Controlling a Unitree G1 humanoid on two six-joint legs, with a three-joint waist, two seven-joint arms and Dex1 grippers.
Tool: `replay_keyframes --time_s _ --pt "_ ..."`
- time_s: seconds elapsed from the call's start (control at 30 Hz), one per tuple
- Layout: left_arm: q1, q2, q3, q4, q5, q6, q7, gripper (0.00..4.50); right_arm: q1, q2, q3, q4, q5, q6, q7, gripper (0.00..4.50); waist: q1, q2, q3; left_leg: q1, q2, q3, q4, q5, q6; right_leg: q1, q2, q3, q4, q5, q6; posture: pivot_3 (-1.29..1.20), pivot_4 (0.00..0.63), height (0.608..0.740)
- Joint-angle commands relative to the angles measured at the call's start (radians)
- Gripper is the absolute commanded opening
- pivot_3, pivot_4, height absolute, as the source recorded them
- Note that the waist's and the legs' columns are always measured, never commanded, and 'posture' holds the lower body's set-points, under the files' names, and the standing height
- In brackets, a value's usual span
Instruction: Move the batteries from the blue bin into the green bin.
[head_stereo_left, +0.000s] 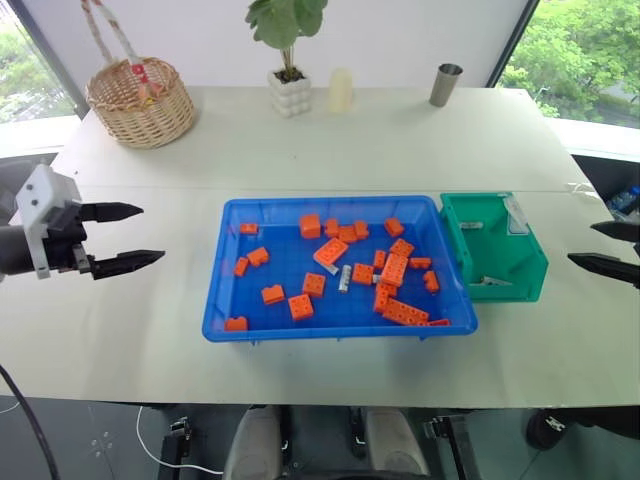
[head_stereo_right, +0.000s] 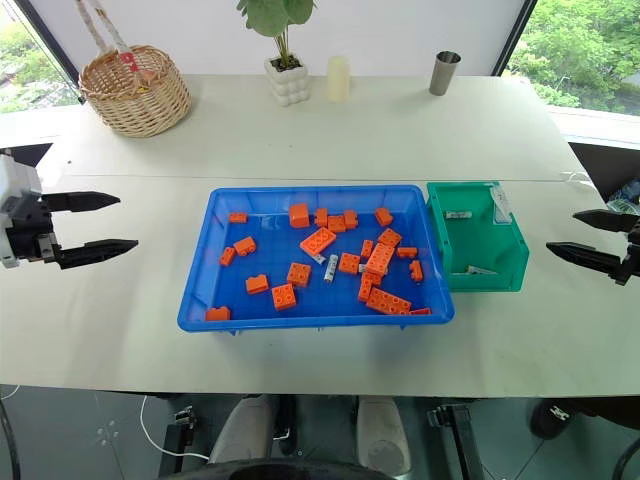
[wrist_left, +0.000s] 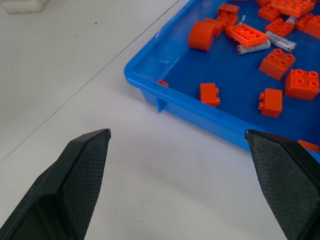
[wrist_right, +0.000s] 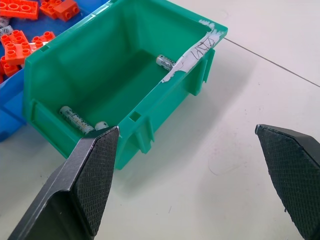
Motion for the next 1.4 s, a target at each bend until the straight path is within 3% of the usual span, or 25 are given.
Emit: replay_keyframes --time_s 0.03,0.43,0.63,0.9,1.07,1.13,1.27,1.4 --pt "0.002 0.013 0.018 -0.026 0.001 -0.034 -0.017 4.5 -0.025 -0.007 -0.011 0.007 -0.001 -0.023 -0.01 4.48 0.0 0.0 0.0 0.0 0.0 0.0 0.0 0.0 0.0 0.0 0.0 0.0 0.0 0.0 0.0 0.0 0.15 0.736" --pt "-0.013 0.002 0.006 -0.017 -0.006 -0.012 -0.011 4.5 -0.026 -0.003 -0.02 -0.009 0.0 0.006 -0.042 4.48 0.001 0.0 0.0 0.0 0.0 0.0 0.0 0.0 0.0 0.0 0.0 0.0 0.0 0.0 0.0 0.0 0.15 0.736" --pt "-0.038 -0.024 -0.01 -0.06 0.005 -0.029 0.018 4.5 -0.1 0.007 -0.001 0.012 -0.017 -0.002 -0.088 4.48 -0.001 0.0 0.0 0.0 0.0 0.001 0.0 0.0 0.0 0.0 0.0 0.001 0.0 0.0 0.0 0.0 0.15 0.736" --pt "0.026 -0.059 0.002 -0.286 -0.117 0.088 0.04 4.5 -0.183 0.07 0.06 -0.307 0.084 0.241 -0.012 4.48 -0.001 0.0 0.0 0.0 0.001 0.001 0.0 0.0 0.0 -0.001 0.002 0.003 0.001 0.001 0.001 0.0 0.15 0.736" --pt "0.04 -0.06 -0.045 -0.369 -0.145 0.12 0.028 4.5 -0.208 0.159 0.138 -0.604 0.108 0.288 -0.058 4.48 0.003 0.0 0.0 0.0 0.0 0.001 0.0 0.0 0.0 -0.001 0.002 0.003 0.002 0.0 0.001 0.0 0.15 0.736" --pt "0.014 -0.076 -0.077 -0.401 -0.18 0.153 0.032 4.5 -0.268 0.255 0.252 -0.696 0.026 0.238 -0.131 4.48 0.002 0.0 0.0 0.0 0.0 0.001 0.0 0.0 0.0 -0.001 0.002 0.003 0.002 0.0 0.001 0.0 0.15 0.736" --pt "-0.052 -0.126 -0.16 -0.4 -0.158 0.165 0.077 4.5 -0.368 0.427 0.409 -0.733 -0.096 0.16 -0.232 4.48 0.001 0.0 0.0 0.0 0.0 0.001 0.001 0.001 -0.001 -0.002 0.005 0.004 0.002 0.001 0.0 0.0 0.15 0.736" --pt "-0.088 -0.15 -0.205 -0.393 -0.159 0.172 0.089 4.5 -0.397 0.503 0.55 -0.679 -0.267 -0.028 -0.287 4.48 0.014 0.0 0.0 -0.002 0.0 0.0 0.001 0.001 -0.001 -0.004 0.005 0.004 0.005 0.002 0.002 0.0 0.15 0.736"
